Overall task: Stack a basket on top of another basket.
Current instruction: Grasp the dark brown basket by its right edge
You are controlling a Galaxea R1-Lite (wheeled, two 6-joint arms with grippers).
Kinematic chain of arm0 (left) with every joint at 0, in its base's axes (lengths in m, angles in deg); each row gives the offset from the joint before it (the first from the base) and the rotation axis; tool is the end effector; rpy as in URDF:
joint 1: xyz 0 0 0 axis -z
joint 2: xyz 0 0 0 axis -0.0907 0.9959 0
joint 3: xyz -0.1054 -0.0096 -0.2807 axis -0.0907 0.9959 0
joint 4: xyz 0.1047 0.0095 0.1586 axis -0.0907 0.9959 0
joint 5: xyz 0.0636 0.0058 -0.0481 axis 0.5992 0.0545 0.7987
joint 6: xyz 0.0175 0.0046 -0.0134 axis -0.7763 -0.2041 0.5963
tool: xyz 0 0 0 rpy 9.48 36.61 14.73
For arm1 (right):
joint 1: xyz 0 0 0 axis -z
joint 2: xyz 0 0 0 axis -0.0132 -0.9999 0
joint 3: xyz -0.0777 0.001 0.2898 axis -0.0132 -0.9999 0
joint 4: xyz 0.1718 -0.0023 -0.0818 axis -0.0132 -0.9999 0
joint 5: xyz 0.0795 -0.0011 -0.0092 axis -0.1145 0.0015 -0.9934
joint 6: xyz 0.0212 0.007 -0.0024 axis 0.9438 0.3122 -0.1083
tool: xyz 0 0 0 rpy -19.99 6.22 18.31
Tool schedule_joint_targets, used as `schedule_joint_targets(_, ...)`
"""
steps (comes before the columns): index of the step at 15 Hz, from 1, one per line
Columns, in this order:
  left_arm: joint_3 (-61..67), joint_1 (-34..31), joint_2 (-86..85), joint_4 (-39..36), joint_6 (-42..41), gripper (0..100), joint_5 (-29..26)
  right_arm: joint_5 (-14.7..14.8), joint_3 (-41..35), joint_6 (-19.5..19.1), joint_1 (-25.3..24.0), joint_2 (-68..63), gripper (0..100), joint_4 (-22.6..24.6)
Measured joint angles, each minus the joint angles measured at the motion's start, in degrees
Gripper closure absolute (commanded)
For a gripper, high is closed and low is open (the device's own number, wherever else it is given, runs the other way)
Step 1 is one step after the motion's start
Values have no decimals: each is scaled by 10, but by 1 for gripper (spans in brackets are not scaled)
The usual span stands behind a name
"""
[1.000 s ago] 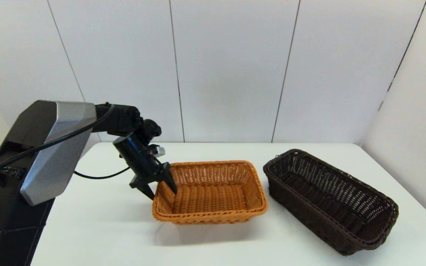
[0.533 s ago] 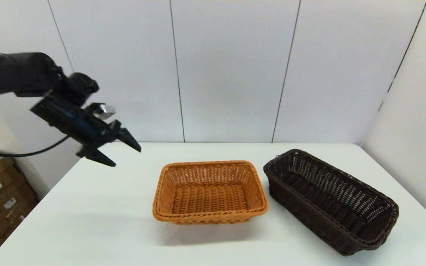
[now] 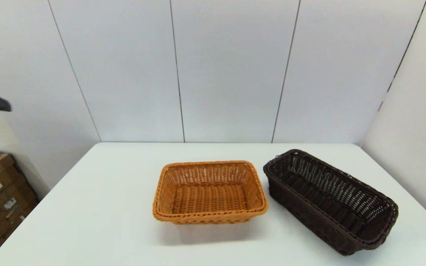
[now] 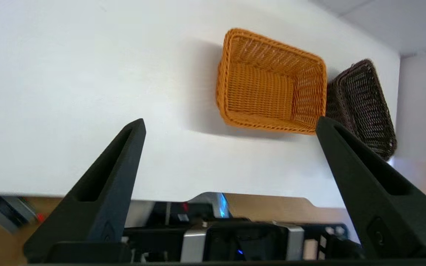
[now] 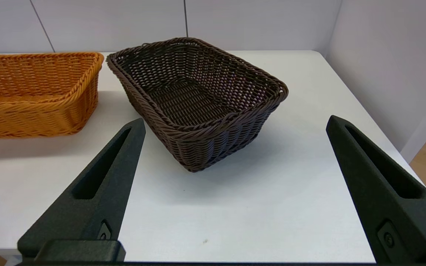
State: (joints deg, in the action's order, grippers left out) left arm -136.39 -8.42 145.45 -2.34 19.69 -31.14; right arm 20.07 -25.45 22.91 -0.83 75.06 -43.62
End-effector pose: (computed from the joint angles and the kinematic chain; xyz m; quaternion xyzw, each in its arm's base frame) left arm 0.1280 0.0218 0.3618 -0.2455 0.3606 -0.0303 0.8993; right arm -0.0239 -0.0006 0.0764 0.0067 0.0050 -0.0092 0.9999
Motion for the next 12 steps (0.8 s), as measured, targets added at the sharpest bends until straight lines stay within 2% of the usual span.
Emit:
schedule_joint_targets(2,73,-21,-149,1,-16,0,13,0,0,0,0,0,0,0)
schedule_joint_targets(4,147,-14,-288,2,-25,0,21,0,0,0,0,0,0,0)
schedule_joint_targets(8,278,76,-516,21,-32,0,50,0,0,0,0,0,0,0)
schedule_joint_targets(12,420,124,-682,8,-32,0,86,0,0,0,0,0,0,0)
